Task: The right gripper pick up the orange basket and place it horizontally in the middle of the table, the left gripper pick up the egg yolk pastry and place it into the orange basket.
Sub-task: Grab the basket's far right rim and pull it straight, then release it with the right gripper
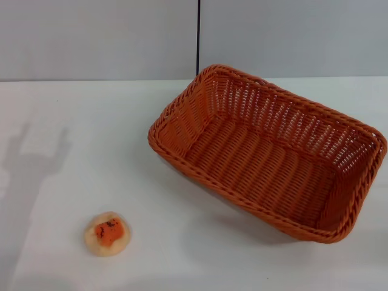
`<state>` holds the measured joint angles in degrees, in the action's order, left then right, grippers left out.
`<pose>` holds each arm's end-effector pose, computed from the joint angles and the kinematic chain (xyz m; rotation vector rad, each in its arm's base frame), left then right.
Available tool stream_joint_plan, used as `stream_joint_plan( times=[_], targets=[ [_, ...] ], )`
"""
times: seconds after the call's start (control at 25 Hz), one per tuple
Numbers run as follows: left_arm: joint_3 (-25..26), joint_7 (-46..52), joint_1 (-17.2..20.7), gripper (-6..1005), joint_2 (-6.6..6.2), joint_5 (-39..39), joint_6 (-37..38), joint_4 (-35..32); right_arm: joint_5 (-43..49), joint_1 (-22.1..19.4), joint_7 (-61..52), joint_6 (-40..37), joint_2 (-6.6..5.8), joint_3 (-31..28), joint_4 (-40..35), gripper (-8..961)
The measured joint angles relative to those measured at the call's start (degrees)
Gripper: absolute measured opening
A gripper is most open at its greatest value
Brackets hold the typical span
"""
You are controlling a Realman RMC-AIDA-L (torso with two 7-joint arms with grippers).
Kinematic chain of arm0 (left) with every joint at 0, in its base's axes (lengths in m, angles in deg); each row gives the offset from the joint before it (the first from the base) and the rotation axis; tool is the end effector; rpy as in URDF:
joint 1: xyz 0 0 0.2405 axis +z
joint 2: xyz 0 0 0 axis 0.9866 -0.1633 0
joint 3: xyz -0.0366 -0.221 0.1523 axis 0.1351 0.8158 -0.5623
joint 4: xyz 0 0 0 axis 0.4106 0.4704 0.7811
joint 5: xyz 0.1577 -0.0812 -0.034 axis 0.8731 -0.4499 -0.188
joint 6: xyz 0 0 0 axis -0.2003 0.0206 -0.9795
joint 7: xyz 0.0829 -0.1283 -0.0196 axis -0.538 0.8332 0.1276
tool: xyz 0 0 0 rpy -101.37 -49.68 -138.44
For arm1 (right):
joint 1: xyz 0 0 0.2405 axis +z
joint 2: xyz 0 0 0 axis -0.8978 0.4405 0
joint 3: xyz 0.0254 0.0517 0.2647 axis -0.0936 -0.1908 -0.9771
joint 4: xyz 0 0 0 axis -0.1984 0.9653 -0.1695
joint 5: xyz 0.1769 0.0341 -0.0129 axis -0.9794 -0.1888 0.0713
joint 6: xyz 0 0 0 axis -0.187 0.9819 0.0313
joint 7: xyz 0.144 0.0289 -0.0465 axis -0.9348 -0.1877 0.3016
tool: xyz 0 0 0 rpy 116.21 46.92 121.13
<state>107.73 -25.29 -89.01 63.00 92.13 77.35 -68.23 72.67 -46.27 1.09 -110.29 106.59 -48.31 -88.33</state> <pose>-0.2985 0.2108 0.0394 -1.3494 -0.2986 -1.1932 0.3487 0.2572 0.0917 -1.0985 0.5279 1.1787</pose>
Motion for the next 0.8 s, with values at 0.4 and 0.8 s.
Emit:
stream_joint_plan(
  times=[0.4,0.8],
  targets=[
    [-2.7,0.4,0.1,797,-0.08,0.6,0.9,0.0,7.5,-0.4,-3.6,-2.1,-0.30,7.8,-8.6,446],
    [-6.3,0.5,0.0,797,-0.23,0.7,0.1,-1.6,27.5,1.0,-43.3,-4.3,-2.21,11.4,-42.8,448]
  ],
)
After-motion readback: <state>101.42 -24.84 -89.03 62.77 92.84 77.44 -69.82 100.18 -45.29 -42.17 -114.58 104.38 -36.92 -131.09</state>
